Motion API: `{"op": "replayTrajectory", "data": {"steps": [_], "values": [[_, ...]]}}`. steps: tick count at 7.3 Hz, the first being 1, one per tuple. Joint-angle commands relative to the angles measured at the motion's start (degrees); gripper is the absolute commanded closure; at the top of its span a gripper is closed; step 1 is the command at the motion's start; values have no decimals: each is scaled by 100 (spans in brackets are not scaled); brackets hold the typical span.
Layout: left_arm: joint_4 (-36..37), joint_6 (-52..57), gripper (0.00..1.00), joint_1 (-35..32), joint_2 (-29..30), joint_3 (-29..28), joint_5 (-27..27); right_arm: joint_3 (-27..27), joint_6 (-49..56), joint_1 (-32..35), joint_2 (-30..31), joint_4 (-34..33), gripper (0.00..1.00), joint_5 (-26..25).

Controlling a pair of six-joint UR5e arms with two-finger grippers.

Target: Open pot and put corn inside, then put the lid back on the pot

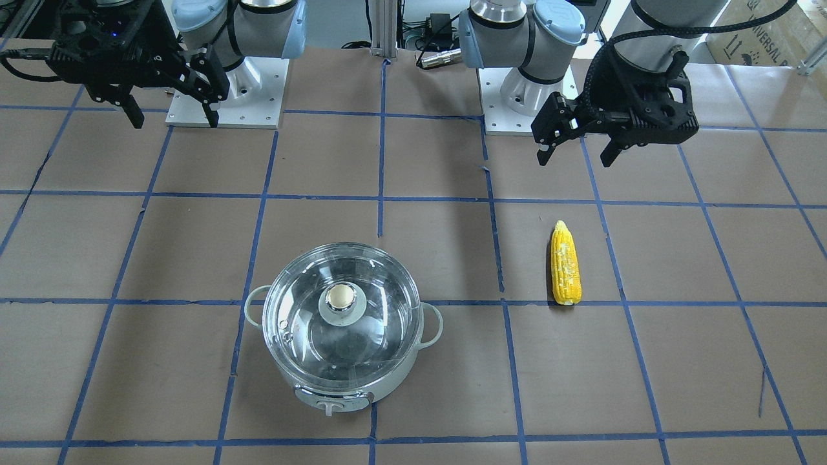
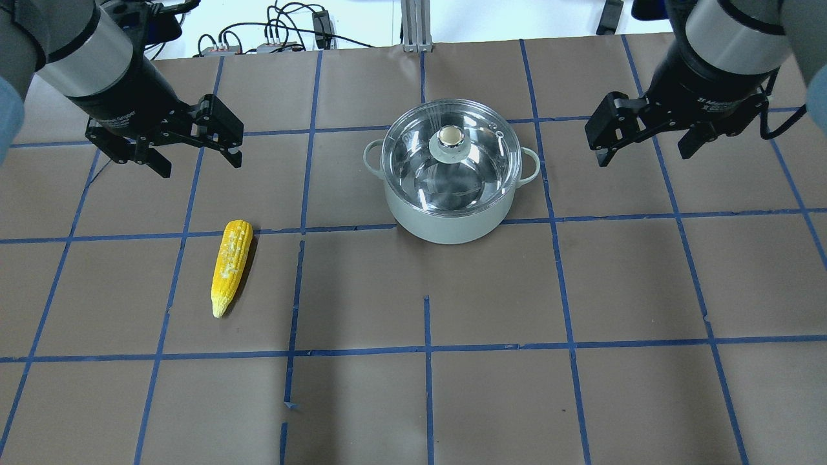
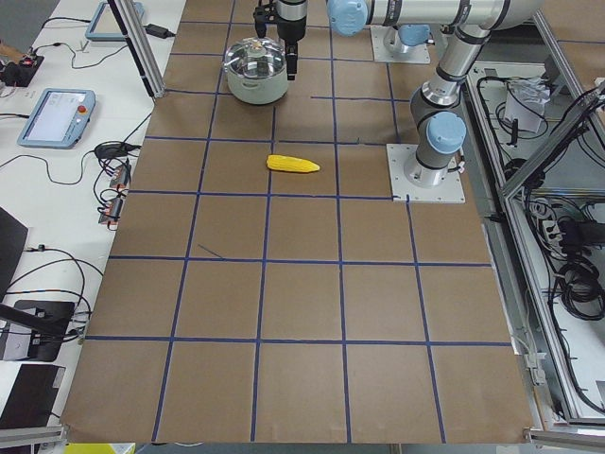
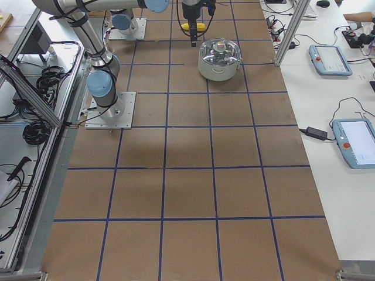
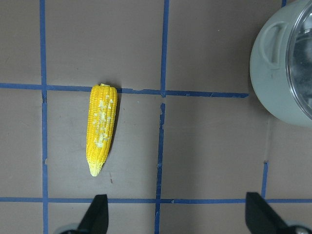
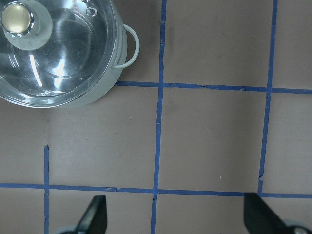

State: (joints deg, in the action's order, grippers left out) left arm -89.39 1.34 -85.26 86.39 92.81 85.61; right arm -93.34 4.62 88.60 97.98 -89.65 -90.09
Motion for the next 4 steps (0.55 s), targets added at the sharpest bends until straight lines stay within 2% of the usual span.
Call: {"op": "replayTrajectory", "data": {"steps": [1,4], "values": [[1,16,0,0,18,0,0,-9,4,0,11,0,0,0],[-52,-62,0,0,-17,-246,70,-17,-222,43,-24,-105,0,87]]}}
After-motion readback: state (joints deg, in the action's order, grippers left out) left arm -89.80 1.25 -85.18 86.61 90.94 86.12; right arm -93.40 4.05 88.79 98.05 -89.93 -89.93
